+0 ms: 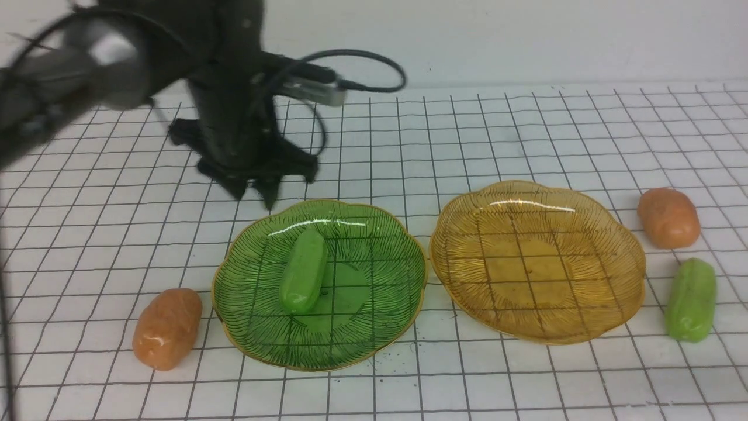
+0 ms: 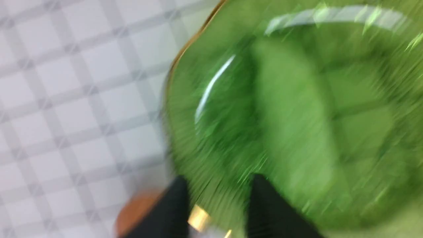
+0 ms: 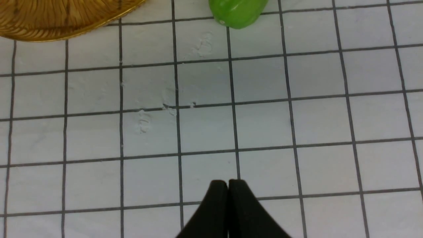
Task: Put different types of vegetables on the plate.
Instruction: 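Pick up the potato beside the plates and place it on a plate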
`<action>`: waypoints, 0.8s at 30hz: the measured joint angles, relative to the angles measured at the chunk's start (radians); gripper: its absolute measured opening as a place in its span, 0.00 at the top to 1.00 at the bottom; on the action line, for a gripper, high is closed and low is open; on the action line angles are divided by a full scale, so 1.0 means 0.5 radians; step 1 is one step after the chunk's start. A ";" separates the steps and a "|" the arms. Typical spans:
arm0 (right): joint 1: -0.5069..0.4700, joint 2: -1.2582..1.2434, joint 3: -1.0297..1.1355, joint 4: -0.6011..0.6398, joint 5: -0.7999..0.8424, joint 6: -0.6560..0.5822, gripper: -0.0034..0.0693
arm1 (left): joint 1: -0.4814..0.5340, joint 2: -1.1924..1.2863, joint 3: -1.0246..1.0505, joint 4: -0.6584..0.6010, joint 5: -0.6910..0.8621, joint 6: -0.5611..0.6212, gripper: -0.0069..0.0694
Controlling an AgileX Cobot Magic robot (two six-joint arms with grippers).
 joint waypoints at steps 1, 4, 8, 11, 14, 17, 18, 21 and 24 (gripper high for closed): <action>0.000 0.000 0.000 0.000 0.000 0.000 0.97 | 0.009 -0.015 0.047 0.000 0.000 0.002 0.76; 0.000 0.000 0.000 0.007 0.000 0.000 0.97 | 0.165 -0.197 0.362 -0.017 0.002 0.046 0.89; 0.000 0.000 0.000 0.007 -0.009 0.000 0.97 | 0.398 -0.345 0.683 -0.072 0.002 0.055 0.91; 0.000 0.000 0.000 0.007 -0.015 0.000 0.97 | 0.486 -0.365 0.779 -0.145 0.002 0.053 0.86; 0.000 0.000 0.000 0.014 -0.016 0.000 0.97 | 0.500 -0.365 0.818 -0.205 -0.052 0.049 0.80; 0.000 0.000 0.000 0.021 -0.016 0.000 0.97 | 0.500 -0.365 0.823 -0.281 -0.228 0.041 0.66; 0.000 0.000 0.000 0.021 -0.016 0.000 0.97 | 0.500 -0.365 0.823 -0.281 -0.248 0.039 0.64; 0.000 0.000 0.000 0.021 -0.016 0.000 0.97 | 0.500 -0.345 0.823 -0.314 -0.330 0.033 0.44; 0.000 0.000 0.000 0.021 -0.017 0.000 0.97 | 0.500 -0.296 0.823 -0.314 -0.332 0.033 0.30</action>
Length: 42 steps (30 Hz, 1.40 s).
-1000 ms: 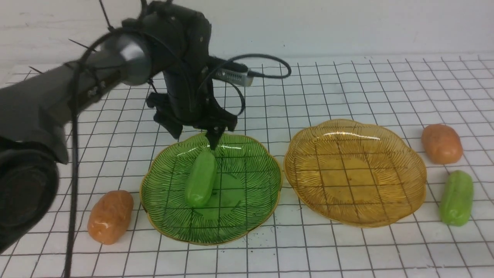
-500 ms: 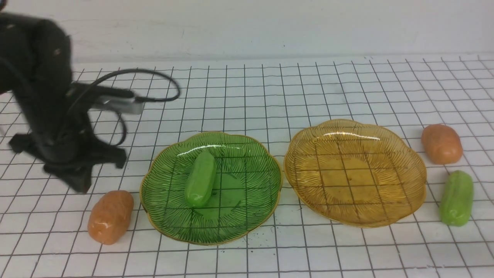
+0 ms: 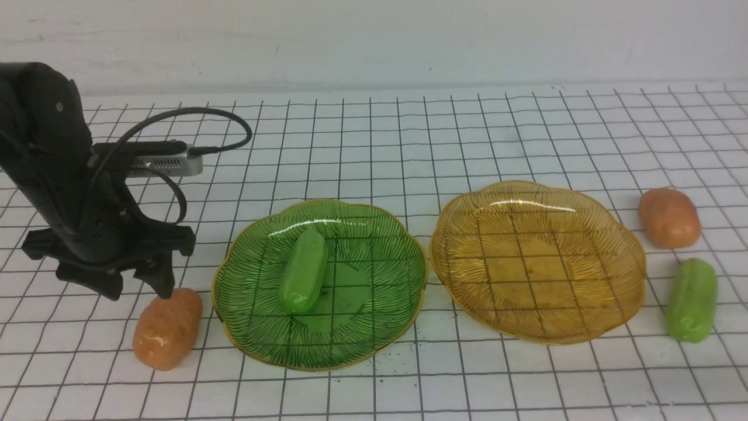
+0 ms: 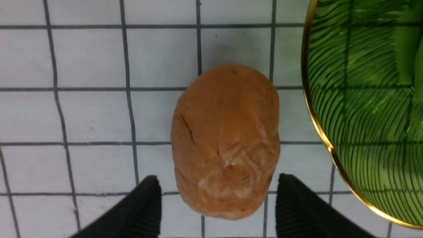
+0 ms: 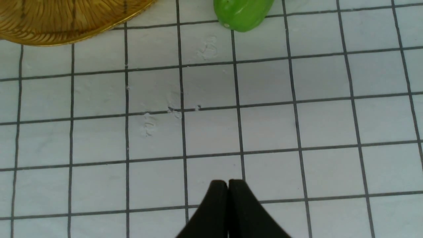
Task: Put different types of vegetables on the plate.
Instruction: 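Pick up the potato beside the plates and place it on a plate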
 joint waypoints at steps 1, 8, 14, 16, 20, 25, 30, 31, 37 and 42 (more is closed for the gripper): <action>0.000 0.000 0.000 0.000 0.000 0.000 0.97 | 0.000 0.030 0.000 0.000 0.000 0.000 0.25; 0.000 0.000 0.000 0.000 -0.006 0.000 0.97 | 0.000 0.306 0.000 -0.005 -0.043 0.002 0.18; 0.000 0.000 0.000 0.002 -0.020 0.000 0.97 | 0.000 0.366 -0.031 -0.009 -0.009 0.003 0.23; 0.000 0.000 0.000 0.002 -0.022 0.000 0.97 | 0.000 0.363 -0.046 0.001 0.014 0.003 0.23; 0.000 0.000 0.000 0.002 -0.028 0.000 0.97 | 0.000 0.309 -0.159 0.033 0.181 0.005 0.23; 0.000 0.000 0.000 0.002 -0.053 0.000 0.97 | -0.069 0.144 -0.514 -0.259 0.258 0.028 0.23; 0.000 0.000 0.000 0.002 -0.080 0.000 0.97 | -0.374 0.211 -0.773 -0.637 0.132 0.162 0.23; 0.000 0.000 0.000 0.002 -0.085 0.000 0.97 | -0.474 0.269 -0.831 -0.697 0.090 0.177 0.23; 0.000 0.000 0.000 0.002 -0.087 0.000 0.97 | -0.915 0.720 -1.215 -0.794 -0.057 0.184 0.23; 0.000 0.000 0.000 0.002 -0.087 0.000 0.97 | -1.086 1.077 -1.602 -0.795 -0.096 0.181 0.23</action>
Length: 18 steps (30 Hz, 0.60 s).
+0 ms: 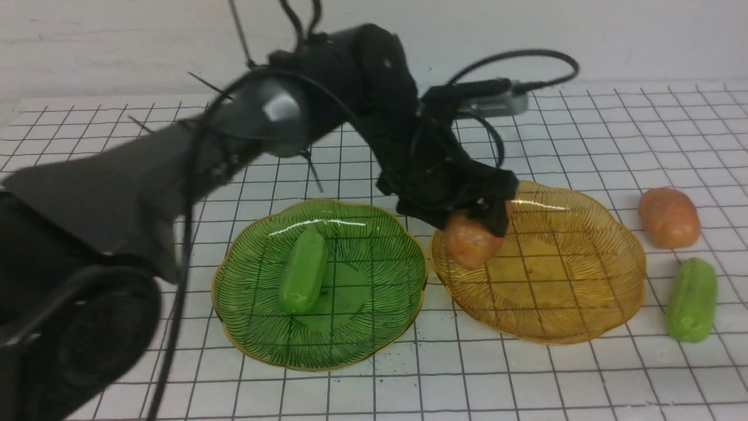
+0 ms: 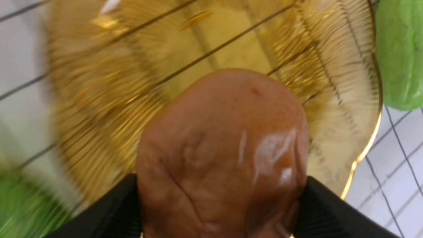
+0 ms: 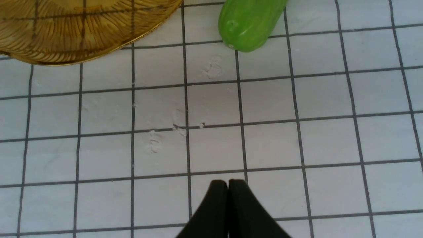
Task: Put different types of vegetables on the plate.
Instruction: 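Pick up the potato beside the plates and place it on a plate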
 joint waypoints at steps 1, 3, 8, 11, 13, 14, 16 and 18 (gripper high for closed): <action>0.000 0.000 0.000 0.000 0.000 0.000 0.97 | -0.008 0.024 -0.026 0.000 0.000 0.000 0.23; 0.000 0.000 0.000 0.000 0.000 0.000 0.97 | -0.029 0.106 -0.111 -0.002 0.000 -0.008 0.23; 0.000 0.000 0.000 0.000 0.000 0.000 0.97 | -0.044 0.248 -0.194 0.000 0.019 -0.046 0.23; 0.000 0.000 0.000 0.001 0.000 0.000 0.97 | -0.044 0.268 -0.194 0.004 0.032 -0.046 0.23; 0.000 0.000 0.000 0.004 0.000 0.000 0.97 | -0.044 0.264 -0.208 0.008 0.064 -0.046 0.22; 0.000 0.000 0.000 0.004 0.000 0.000 0.97 | -0.044 0.264 -0.211 0.010 0.071 -0.046 0.22; 0.000 0.000 0.000 0.004 0.000 0.000 0.97 | -0.044 0.257 -0.290 0.010 0.127 -0.015 0.20; 0.000 0.000 0.000 0.004 0.000 0.000 0.97 | -0.044 0.255 -0.352 0.010 0.145 -0.004 0.19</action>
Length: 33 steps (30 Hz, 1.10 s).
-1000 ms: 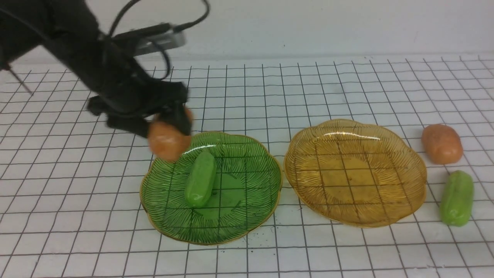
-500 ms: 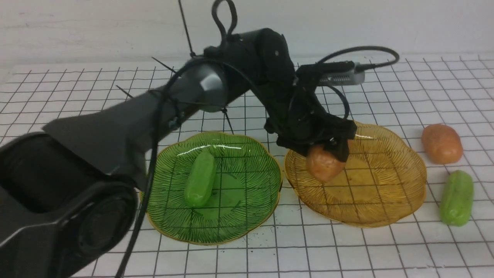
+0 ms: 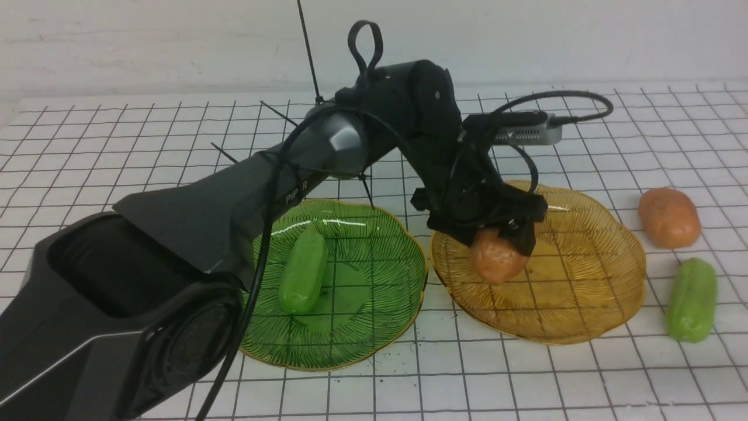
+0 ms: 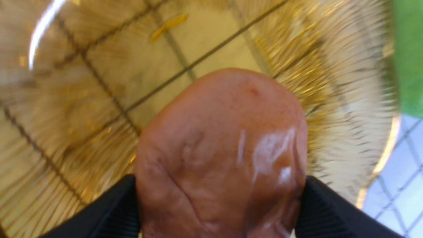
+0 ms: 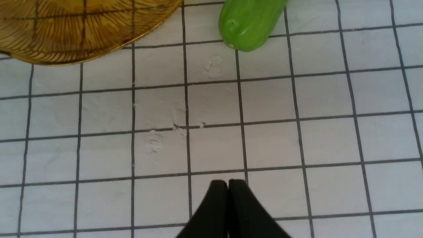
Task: Put different types of vegetables on the plate.
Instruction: 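Pick up the potato beside the plates and place it on a plate, then carry the green vegetable from the table to the plate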
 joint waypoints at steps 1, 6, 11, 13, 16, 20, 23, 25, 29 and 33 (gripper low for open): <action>0.000 0.000 0.000 0.000 0.000 0.000 0.97 | 0.000 -0.004 -0.025 0.000 0.015 0.000 0.19; 0.000 0.000 0.000 0.001 0.000 0.000 0.97 | 0.000 -0.004 -0.092 0.004 0.047 0.018 0.19; 0.000 0.000 0.000 0.001 0.010 0.000 0.97 | 0.000 -0.004 -0.092 0.052 0.105 0.021 0.14; 0.000 0.000 0.000 0.001 0.012 0.000 0.97 | 0.000 -0.004 -0.092 0.062 0.130 0.025 0.12; 0.000 0.000 0.000 0.001 0.012 0.000 0.97 | 0.000 -0.004 -0.092 0.064 0.137 0.025 0.08; 0.000 0.000 0.000 0.001 0.012 0.000 0.97 | 0.002 -0.004 -0.106 0.064 0.201 0.023 0.06; 0.000 0.000 0.000 0.001 0.012 0.030 0.97 | 0.017 -0.004 -0.172 0.064 0.285 0.003 0.08; 0.000 0.000 0.000 0.001 0.012 0.079 0.97 | 0.040 -0.002 -0.252 0.064 0.300 -0.024 0.12; 0.000 0.050 0.000 -0.075 -0.109 0.254 0.97 | 0.155 -0.009 -0.552 0.064 0.302 -0.064 0.38; 0.000 0.267 -0.033 -0.166 -0.220 0.419 0.96 | 0.268 -0.087 -0.618 0.066 0.309 -0.009 0.76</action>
